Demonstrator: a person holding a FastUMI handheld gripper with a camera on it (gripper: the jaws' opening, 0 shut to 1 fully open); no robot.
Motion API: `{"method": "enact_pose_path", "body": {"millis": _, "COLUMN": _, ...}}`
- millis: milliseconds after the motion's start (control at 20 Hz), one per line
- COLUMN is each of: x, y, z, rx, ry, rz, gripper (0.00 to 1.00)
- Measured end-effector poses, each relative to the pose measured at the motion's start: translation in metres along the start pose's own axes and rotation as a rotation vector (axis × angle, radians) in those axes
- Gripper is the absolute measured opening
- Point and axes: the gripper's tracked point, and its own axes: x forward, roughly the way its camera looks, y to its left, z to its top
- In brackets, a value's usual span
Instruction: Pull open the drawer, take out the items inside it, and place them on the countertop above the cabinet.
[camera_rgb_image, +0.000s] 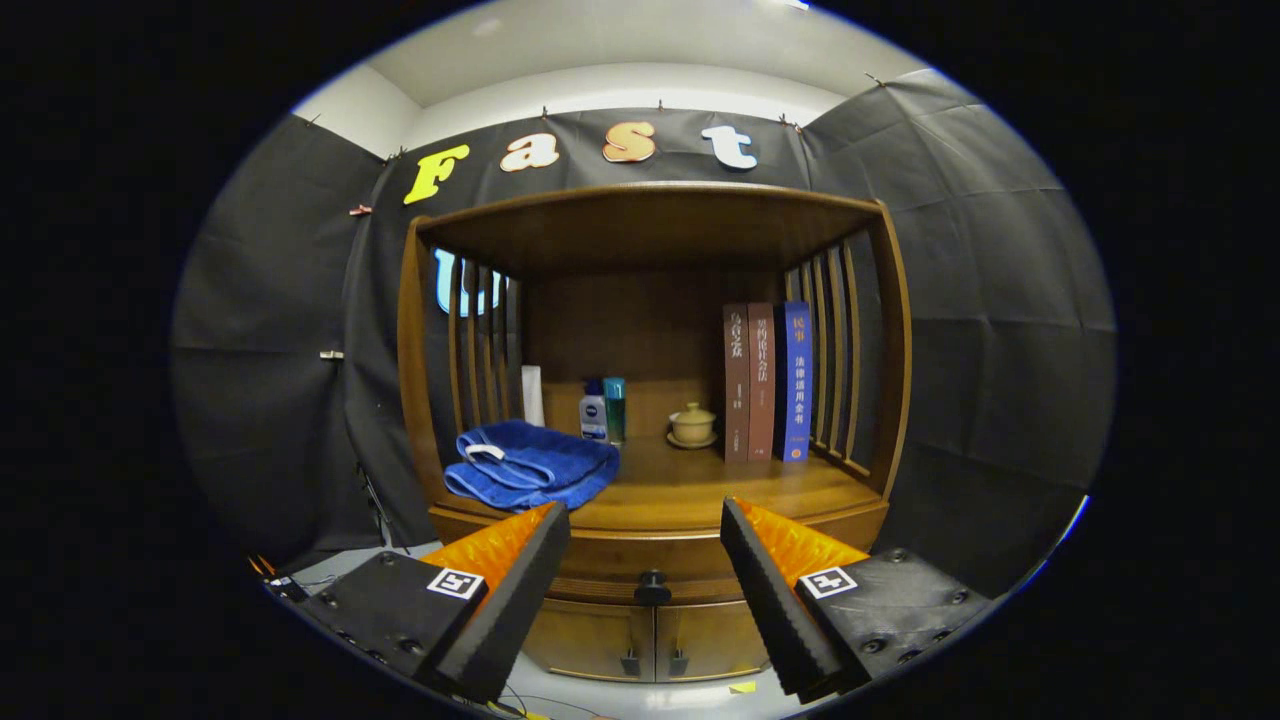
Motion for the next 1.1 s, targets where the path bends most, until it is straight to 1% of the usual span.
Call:
{"method": "enact_pose_path", "body": {"millis": 300, "x": 0.042, "y": -0.001, "z": -0.075, "rx": 0.037, "ry": 0.11, "rz": -0.01, "gripper": 0.99}}
{"method": "enact_pose_path", "body": {"millis": 400, "x": 0.059, "y": -0.003, "z": -0.101, "rx": 0.026, "ry": 0.144, "rz": -0.019, "gripper": 0.99}}
{"method": "enact_pose_path", "body": {"millis": 800, "x": 0.11, "y": -0.008, "z": -0.163, "rx": 0.026, "ry": 0.279, "rz": -0.055, "gripper": 0.99}}
{"method": "enact_pose_path", "body": {"millis": 850, "x": 0.112, "y": -0.01, "z": -0.171, "rx": 0.018, "ry": 0.305, "rz": -0.064, "gripper": 0.87}}
{"method": "enact_pose_path", "body": {"millis": 900, "x": 0.111, "y": -0.008, "z": -0.176, "rx": 0.019, "ry": 0.329, "rz": -0.05, "gripper": 0.75}}
{"method": "enact_pose_path", "body": {"millis": 1000, "x": 0.116, "y": -0.008, "z": -0.176, "rx": -0.006, "ry": 0.327, "rz": -0.049, "gripper": 0.52}}
{"method": "enact_pose_path", "body": {"millis": 1050, "x": 0.11, "y": -0.009, "z": -0.174, "rx": -0.025, "ry": 0.338, "rz": -0.051, "gripper": 0.46}}
{"method": "enact_pose_path", "body": {"millis": 1100, "x": 0.109, "y": -0.01, "z": -0.174, "rx": -0.036, "ry": 0.341, "rz": -0.055, "gripper": 0.42}}
